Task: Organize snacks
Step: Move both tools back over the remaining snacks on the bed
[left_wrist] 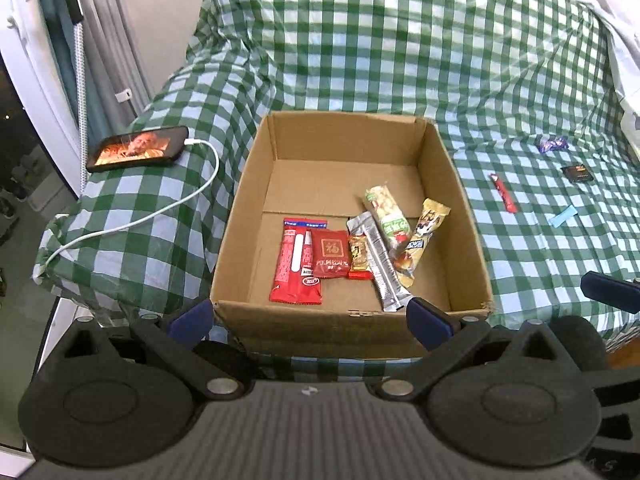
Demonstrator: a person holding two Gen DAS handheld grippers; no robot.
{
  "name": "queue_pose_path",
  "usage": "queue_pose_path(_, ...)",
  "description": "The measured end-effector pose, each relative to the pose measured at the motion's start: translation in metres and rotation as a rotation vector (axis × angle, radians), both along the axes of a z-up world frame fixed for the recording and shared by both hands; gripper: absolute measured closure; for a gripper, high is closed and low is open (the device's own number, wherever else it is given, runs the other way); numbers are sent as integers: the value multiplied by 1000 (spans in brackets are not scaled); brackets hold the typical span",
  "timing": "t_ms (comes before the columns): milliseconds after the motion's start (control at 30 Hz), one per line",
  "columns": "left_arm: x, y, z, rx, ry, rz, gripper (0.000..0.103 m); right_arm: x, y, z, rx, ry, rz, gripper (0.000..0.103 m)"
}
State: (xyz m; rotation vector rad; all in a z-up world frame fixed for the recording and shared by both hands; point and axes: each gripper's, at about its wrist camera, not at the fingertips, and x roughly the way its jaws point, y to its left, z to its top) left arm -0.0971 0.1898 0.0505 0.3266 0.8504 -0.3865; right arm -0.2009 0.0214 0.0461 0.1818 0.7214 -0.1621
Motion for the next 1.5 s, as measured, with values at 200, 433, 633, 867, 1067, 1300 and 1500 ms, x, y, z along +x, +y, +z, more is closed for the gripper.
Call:
queue_pose_path(200, -16, 0, 10, 6, -40, -11, 0, -19, -1, 7, 1, -37, -9, 6)
queue_pose_path(433, -23, -3, 12, 14, -41, -24, 0, -29, -2, 10, 8, -52, -30, 5)
queue_pose_path(633, -31, -7, 14, 25, -65, -36, 0, -34, -4, 9, 26, -61, -46, 5)
queue_pose_path(867, -30, -12, 12, 31, -57, -46, 0, -37, -8, 6, 42, -63, -61, 5)
queue_pose_path(1067, -28, -24, 12, 36, -42, -66, 0, -40, -17, 3, 60, -60, -95, 5)
queue_pose_path(1300, -18, -61, 14, 65, -35, -114, 0, -43, -48, -8, 104, -63, -183, 4)
queue_pose_path(1500, -2, -124, 7, 87, 59, -177, 0, -58, -103, -30, 150, -72, -370, 4)
